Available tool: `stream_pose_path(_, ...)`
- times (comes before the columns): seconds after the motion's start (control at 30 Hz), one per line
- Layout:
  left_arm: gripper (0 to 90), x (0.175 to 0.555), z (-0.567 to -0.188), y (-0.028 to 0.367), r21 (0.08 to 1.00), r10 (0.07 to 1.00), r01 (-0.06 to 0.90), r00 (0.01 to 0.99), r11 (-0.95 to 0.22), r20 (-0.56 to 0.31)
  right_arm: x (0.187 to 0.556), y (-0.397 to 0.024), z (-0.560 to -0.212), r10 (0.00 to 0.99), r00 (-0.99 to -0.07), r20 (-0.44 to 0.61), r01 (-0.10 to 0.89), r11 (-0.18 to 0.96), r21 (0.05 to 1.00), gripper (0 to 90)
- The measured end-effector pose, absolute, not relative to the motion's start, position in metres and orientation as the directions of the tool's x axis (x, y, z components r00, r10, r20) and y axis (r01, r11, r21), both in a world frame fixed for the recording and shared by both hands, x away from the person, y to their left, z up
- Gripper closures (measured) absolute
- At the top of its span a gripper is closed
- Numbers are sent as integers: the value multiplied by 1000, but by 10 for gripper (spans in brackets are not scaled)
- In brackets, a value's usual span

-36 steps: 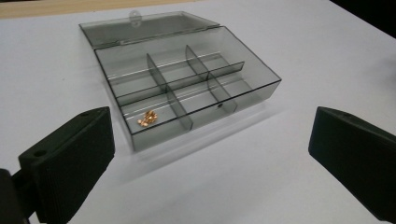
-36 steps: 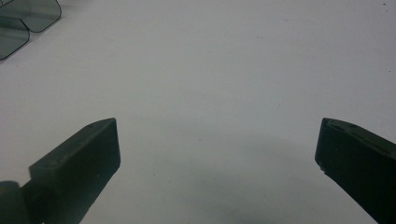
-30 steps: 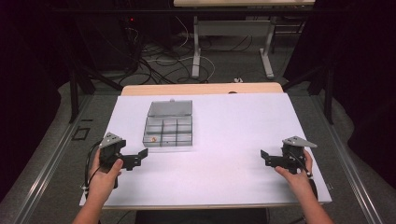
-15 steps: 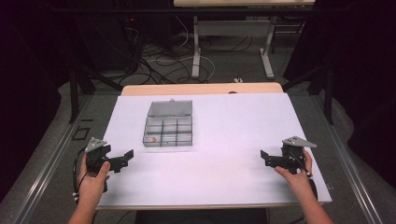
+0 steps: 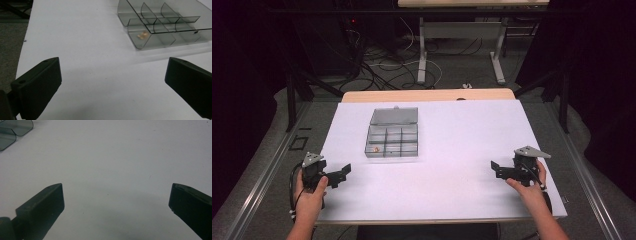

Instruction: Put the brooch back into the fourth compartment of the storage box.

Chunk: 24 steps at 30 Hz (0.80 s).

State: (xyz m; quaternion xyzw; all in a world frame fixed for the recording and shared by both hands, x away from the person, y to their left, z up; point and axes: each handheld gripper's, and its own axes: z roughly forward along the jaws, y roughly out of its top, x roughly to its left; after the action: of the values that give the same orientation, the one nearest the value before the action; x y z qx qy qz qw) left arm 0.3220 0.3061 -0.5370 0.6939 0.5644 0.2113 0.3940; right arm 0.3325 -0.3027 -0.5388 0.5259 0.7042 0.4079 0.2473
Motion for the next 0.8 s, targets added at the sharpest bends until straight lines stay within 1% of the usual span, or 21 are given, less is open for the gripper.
stream_pose_path(0.37,9,323,-547,308,769,952,638,259,-41,-164,333,-302,-540,942,-324,83,540,112,834,0)
stream_pose_path(0.8,12,325,-554,307,743,953,668,256,-53,-162,334,-300,-541,941,-328,88,547,114,829,0)
